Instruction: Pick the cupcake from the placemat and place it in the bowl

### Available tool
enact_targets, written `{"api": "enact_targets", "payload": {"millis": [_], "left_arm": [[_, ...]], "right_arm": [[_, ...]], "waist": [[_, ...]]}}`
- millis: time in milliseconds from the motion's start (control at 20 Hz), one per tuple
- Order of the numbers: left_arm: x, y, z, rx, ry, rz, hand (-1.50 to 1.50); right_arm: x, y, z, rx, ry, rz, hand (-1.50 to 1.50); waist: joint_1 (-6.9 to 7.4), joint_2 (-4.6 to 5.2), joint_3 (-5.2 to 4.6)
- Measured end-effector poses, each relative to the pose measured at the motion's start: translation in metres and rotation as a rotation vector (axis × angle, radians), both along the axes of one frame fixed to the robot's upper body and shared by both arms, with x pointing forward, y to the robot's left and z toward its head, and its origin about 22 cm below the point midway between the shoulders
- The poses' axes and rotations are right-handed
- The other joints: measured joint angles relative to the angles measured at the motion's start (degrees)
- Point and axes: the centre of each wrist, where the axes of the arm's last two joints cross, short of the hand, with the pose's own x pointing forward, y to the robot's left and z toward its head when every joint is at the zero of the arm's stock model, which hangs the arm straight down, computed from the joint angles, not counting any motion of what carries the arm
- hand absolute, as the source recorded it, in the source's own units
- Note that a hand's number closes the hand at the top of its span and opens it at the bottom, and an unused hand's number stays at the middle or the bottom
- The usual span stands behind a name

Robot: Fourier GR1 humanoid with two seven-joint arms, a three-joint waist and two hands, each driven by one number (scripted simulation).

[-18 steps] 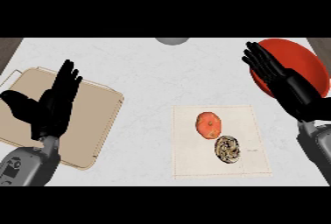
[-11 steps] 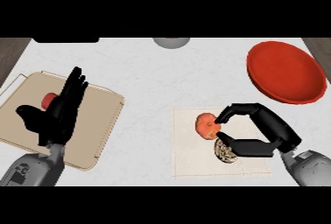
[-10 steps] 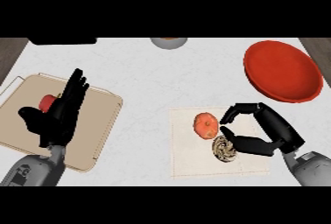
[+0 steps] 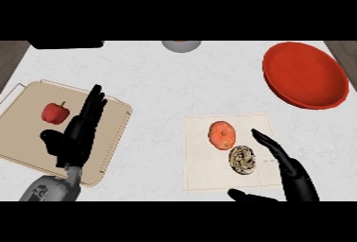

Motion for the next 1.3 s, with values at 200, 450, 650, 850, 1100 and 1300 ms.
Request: {"api": "enact_targets", "payload": {"millis": [200, 450, 650, 850, 1100, 1300], "left_arm": [[0.002, -0.005, 0.001, 0.008, -0.007, -0.020, 0.00], [0.007, -0.013, 0.003, 0.008, -0.012, -0.032, 0.00], [0.008, -0.012, 0.002, 0.007, -0.016, -0.040, 0.00], [0.010, -0.010, 0.004, 0.007, -0.017, -0.045, 0.00], [0.008, -0.014, 0.000, 0.005, -0.019, -0.047, 0.00], [0.007, -0.011, -0.003, 0.004, -0.022, -0.054, 0.00]], "right_arm": [[-0.018, -0.008, 0.022, -0.068, -0.050, -0.085, -1.50], [-0.023, -0.014, 0.062, -0.172, 0.017, -0.169, -1.50], [-0.028, -0.014, 0.088, -0.229, 0.132, -0.166, -1.50], [-0.021, -0.015, 0.102, -0.303, 0.268, -0.156, -1.50], [-0.011, -0.007, 0.097, -0.393, 0.416, -0.138, -1.50], [-0.002, -0.006, 0.081, -0.436, 0.490, -0.119, -1.50]], "waist": [[0.90, 0.13, -0.05], [1.53, 0.25, -0.10], [1.88, 0.31, -0.11], [2.26, 0.39, -0.11], [2.47, 0.43, -0.07], [2.42, 0.42, -0.02]]}}
